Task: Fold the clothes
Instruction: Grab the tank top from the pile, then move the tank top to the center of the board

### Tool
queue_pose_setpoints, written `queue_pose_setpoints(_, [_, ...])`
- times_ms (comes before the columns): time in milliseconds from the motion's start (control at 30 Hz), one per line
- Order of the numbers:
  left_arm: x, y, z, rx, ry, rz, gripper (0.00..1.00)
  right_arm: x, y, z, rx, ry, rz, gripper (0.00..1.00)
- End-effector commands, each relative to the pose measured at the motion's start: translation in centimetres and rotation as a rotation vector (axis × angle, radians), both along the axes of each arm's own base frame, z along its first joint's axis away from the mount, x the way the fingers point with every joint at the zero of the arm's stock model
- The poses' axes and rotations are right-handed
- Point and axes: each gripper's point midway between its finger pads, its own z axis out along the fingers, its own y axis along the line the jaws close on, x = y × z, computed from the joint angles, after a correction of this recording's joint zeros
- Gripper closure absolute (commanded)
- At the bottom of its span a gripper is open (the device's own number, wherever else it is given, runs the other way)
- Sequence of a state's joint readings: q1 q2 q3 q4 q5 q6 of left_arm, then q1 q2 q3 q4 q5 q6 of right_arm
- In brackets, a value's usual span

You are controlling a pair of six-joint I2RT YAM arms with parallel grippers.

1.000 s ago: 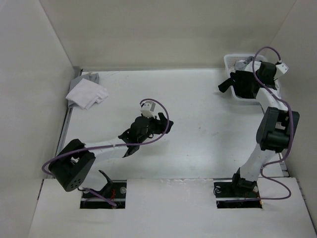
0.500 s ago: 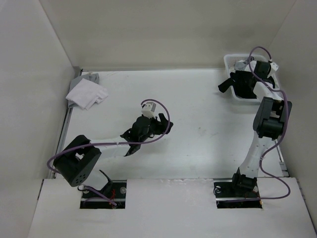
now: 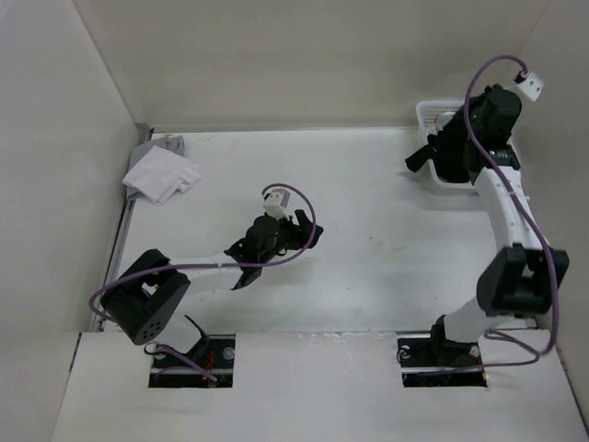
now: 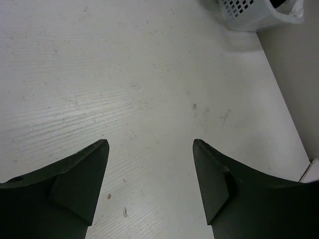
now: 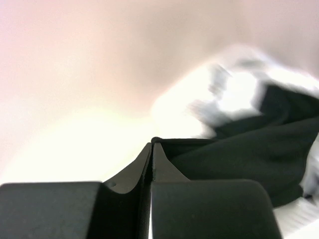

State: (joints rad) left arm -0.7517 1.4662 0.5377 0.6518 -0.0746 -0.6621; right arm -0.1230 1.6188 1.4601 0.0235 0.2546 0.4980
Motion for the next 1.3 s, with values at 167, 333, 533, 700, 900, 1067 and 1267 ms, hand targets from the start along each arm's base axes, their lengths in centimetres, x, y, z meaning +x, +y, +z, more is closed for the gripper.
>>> queue_pose_setpoints(167, [2.2,5.0,6.1,-0.167,-0.073,0.151,0.33,-17.0,16.4,29.3,-0.004,-0.729,0.417,1.00])
queue_pose_setpoints(333, [3.4,11.1,8.9,-0.262,-0.065,0.320,0.32,-22.9,22.0,31.7,0.009,-0.804,0.622,0.99])
queue_pose_setpoints(533, [3.0,15.6,8.6,-0.274,-0.049,0.441,0.32,-22.1,31.8,13.0,0.152,-0.471,0.920,0.96])
queue_pose_setpoints(700, [1.4,14.4,4.8,-0.208,0.052,0.385,0.32,-24.6,39.9,-3.8,0.226,-0.116,1.095,1.00])
queue_pose_setpoints(900, [-2.0,8.8,0.9,-0.156,0.161,0.123,0.38,-24.4,41.1,-5.1,0.194,-0.082,1.114,1.00])
queue_pose_setpoints(1067, [-3.9,6.3,1.6,-0.174,0.142,0.005,0.38,-22.2,40.3,-2.9,0.154,-0.133,1.083,1.00])
queue_pose_setpoints(1267, [-6.2,2.8,0.3,-0.120,0.142,-0.160,0.35,-20.6,38.9,0.1,0.155,-0.200,1.039,1.00])
